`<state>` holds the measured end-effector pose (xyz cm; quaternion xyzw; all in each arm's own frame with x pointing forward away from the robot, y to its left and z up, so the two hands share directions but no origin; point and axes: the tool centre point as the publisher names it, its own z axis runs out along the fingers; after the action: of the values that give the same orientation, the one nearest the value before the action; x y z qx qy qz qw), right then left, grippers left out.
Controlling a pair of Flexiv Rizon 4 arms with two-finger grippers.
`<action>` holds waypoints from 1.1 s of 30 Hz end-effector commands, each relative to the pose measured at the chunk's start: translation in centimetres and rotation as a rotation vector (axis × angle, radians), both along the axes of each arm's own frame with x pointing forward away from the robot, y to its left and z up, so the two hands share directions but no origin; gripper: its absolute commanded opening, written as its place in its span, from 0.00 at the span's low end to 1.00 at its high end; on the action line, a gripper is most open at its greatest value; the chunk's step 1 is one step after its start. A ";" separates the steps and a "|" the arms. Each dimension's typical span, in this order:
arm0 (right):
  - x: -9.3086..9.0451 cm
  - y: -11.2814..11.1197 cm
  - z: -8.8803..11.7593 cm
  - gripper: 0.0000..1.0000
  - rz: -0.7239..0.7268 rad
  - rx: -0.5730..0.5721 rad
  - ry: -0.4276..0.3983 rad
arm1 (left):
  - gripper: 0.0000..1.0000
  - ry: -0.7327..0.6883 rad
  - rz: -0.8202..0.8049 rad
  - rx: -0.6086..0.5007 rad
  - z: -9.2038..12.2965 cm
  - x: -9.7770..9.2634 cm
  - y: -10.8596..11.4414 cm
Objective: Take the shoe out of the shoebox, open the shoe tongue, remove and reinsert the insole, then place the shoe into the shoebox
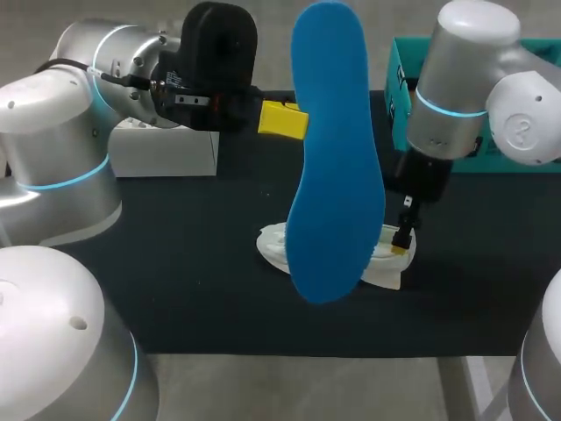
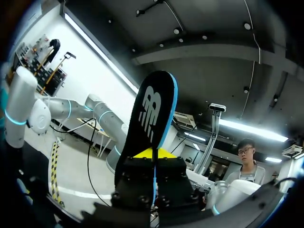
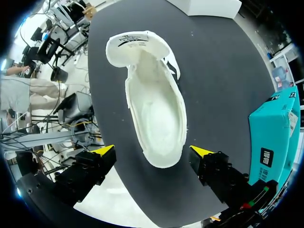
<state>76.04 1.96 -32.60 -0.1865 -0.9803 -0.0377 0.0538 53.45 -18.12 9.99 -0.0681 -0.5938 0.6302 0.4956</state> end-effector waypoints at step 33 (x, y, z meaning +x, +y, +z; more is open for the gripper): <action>9.1 5.3 -5.6 0.48 0.096 -0.132 0.028 | 0.00 0.000 -0.001 -0.002 -0.1 0.0 0.0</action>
<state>84.29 6.24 -37.14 -0.1445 -0.9884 0.0102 0.0456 53.45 -18.13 9.99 -0.0682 -0.5937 0.6303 0.4956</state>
